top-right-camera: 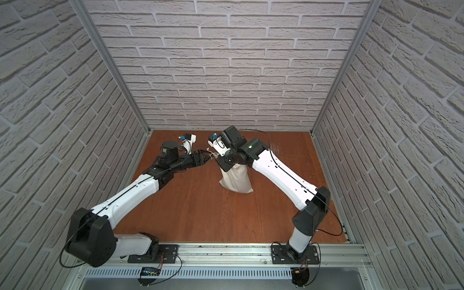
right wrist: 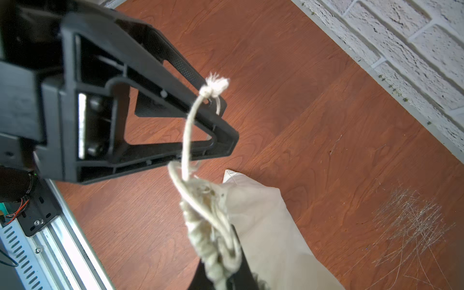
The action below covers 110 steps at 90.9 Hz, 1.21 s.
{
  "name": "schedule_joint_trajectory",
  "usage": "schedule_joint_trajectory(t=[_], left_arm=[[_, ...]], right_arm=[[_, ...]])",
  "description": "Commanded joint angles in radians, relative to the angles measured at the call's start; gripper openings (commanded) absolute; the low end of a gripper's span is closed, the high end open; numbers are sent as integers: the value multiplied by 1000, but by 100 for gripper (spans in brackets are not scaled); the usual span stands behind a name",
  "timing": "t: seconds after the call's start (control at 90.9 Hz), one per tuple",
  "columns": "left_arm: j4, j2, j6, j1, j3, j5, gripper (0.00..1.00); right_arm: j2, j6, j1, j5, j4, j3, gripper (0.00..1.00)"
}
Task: Close the soil bag
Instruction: Frap the soil bag at the center of the board.
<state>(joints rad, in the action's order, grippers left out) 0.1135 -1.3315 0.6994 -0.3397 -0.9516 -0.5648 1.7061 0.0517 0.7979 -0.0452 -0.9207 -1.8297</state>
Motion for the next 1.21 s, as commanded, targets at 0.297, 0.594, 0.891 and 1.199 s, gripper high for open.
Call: schedule_joint_trajectory(t=[0.297, 0.594, 0.891, 1.199], left_arm=[[36, -56, 5, 13, -71, -61, 12], [-168, 88, -23, 79, -104, -78, 0], [-660, -1, -182, 87, -500, -143, 0], [-843, -61, -207, 87, -657, -185, 0]], right_arm=[[-49, -8, 11, -8, 33, -30, 3], [-61, -15, 4, 53, 45, -7, 3], [-73, -7, -10, 44, 57, 7, 4], [-88, -16, -27, 4, 95, 55, 4]])
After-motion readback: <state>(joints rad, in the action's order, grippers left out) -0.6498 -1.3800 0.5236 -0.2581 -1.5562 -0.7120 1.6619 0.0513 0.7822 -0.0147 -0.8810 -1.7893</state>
